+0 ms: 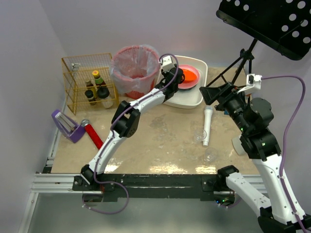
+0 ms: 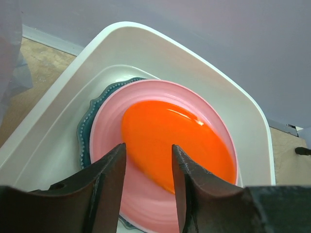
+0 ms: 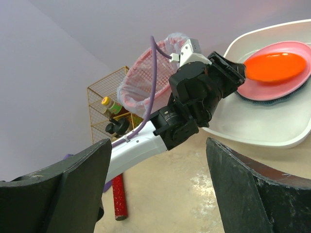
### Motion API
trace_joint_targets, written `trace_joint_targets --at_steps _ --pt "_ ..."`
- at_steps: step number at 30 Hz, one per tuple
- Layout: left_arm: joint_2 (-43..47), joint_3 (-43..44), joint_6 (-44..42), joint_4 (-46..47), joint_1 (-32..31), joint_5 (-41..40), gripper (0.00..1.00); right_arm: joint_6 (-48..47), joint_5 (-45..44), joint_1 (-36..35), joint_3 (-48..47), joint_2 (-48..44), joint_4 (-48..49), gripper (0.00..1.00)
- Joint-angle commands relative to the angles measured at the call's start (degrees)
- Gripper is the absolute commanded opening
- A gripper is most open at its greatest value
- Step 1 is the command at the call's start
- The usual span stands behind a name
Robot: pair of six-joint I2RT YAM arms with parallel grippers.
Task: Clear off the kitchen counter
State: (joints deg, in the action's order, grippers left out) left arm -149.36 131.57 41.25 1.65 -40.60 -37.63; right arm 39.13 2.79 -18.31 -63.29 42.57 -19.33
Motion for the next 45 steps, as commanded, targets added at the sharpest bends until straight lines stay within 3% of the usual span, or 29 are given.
trace_joint_targets --at_steps 1,10,21,29,34,38,41,45 --pt "0.91 0.18 -0.03 1.78 -0.27 0.27 0.48 0.86 1.26 0.11 0.09 -1.00 0.96 0.83" --pt "6.44 -3.33 -0.73 0.55 -0.88 3.26 0.56 0.68 0.64 0.11 0.09 -0.99 0.96 0.83" --pt "21.47 -10.71 -3.64 -1.56 -2.03 8.18 0.60 -0.99 -1.73 0.11 -1.40 0.67 1.05 0.83" --pt "31.84 -14.67 -8.02 -8.15 -2.03 13.28 0.64 -1.96 -2.61 0.11 -1.58 1.99 1.84 0.83" --pt "37.64 -16.51 -11.72 -12.46 -2.03 13.54 0.73 -2.57 -2.61 0.11 -1.14 2.26 3.42 0.83" --pt "43.87 -22.39 -13.30 -14.30 -2.03 13.63 0.86 -3.27 -5.50 0.11 -1.66 2.87 2.72 0.83" --pt "49.58 -29.94 -13.04 -15.45 -2.03 14.33 0.88 -3.63 -6.65 0.20 -1.75 3.40 1.93 0.82" --pt "57.32 -45.66 -11.03 -12.74 -2.03 21.08 0.89 -3.45 -8.50 0.11 -1.84 4.10 0.53 0.82"
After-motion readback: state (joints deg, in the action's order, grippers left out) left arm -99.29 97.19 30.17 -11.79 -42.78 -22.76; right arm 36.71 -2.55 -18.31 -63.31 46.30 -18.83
